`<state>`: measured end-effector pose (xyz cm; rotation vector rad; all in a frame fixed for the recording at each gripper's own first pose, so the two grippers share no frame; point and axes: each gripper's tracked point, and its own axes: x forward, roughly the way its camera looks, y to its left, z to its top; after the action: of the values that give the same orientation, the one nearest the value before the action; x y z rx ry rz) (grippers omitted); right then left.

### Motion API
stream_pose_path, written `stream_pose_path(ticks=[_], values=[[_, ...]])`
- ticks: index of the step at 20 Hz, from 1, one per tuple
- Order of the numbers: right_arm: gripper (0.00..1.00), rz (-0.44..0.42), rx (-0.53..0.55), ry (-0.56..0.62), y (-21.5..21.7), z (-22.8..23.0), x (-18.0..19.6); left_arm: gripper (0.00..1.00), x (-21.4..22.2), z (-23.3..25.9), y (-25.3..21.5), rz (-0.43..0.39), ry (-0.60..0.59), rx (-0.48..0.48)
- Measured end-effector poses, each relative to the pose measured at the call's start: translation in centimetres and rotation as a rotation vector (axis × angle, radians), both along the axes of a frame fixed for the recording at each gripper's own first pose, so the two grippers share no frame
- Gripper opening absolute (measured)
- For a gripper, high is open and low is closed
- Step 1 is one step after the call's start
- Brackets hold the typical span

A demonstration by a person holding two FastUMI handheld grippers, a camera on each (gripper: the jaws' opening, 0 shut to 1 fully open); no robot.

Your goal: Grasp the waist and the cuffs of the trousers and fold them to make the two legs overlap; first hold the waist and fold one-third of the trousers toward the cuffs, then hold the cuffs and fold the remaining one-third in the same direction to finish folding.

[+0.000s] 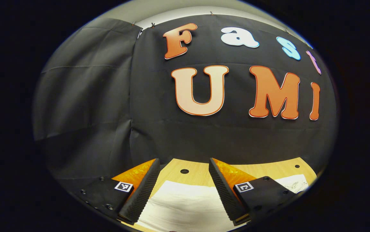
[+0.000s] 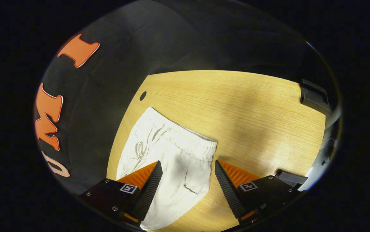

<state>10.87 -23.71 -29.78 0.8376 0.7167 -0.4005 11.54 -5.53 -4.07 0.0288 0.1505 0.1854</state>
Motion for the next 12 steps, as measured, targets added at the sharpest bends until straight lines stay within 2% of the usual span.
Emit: stream_pose_path(ticks=[10, 11, 12], values=[[0.98, 0.069, 0.08, 0.051, 2.6, -1.5, 0.3, 0.99, -1.0, -1.3, 1.7, 0.047, 0.031, -0.049], [0.88, 0.074, 0.075, 0.06, 2.6, -1.7, 0.4, 0.99, -1.1, -1.5, 2.0, 0.054, 0.034, -0.055], [0.94, 0.081, 0.073, 0.069, 2.8, -2.0, 0.4, 0.99, -1.2, -1.7, 2.2, 0.061, 0.038, -0.061]])
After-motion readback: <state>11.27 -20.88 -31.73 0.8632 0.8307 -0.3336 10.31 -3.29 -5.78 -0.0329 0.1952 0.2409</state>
